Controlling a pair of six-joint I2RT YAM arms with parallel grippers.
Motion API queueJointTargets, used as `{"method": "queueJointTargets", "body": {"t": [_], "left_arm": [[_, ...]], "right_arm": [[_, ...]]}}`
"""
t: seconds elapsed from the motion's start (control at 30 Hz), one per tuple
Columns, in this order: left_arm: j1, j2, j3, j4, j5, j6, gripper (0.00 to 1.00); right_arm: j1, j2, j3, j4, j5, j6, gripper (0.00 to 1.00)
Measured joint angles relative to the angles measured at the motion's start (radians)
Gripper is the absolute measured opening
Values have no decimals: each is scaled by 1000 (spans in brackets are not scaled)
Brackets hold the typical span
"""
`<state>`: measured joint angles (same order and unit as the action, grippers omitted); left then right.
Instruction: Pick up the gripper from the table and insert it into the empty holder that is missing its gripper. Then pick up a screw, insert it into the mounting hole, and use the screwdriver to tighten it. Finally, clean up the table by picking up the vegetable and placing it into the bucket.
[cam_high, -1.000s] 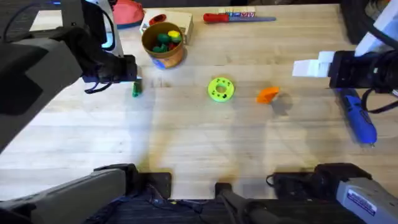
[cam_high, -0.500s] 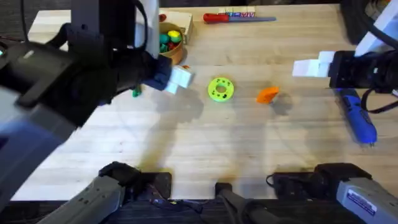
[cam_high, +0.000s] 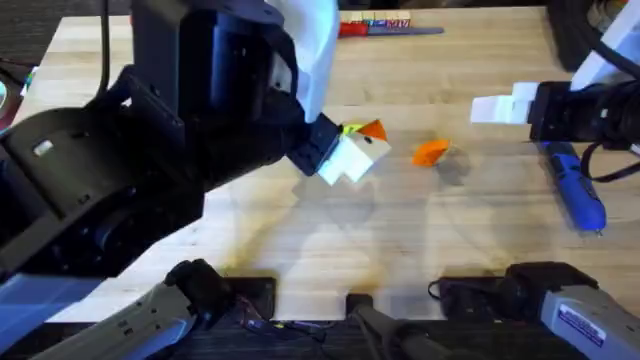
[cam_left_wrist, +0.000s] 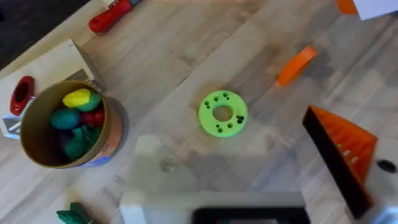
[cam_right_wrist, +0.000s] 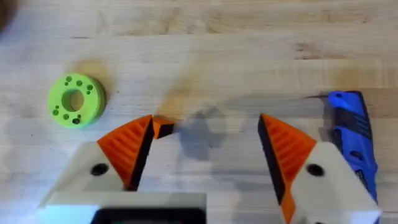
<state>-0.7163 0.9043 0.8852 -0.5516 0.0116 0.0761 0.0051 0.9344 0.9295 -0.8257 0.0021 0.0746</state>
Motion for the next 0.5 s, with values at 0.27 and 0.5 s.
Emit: {"method": "queueJointTargets", "body": {"t": [0.27,0.5], "left_arm": [[-3,0,0,-29,21,0,988],[-3,-3,-21,102,22,0,987]], "right_arm": [[0,0,0,0,0,0,992],[0,0,0,0,0,0,992]]}}
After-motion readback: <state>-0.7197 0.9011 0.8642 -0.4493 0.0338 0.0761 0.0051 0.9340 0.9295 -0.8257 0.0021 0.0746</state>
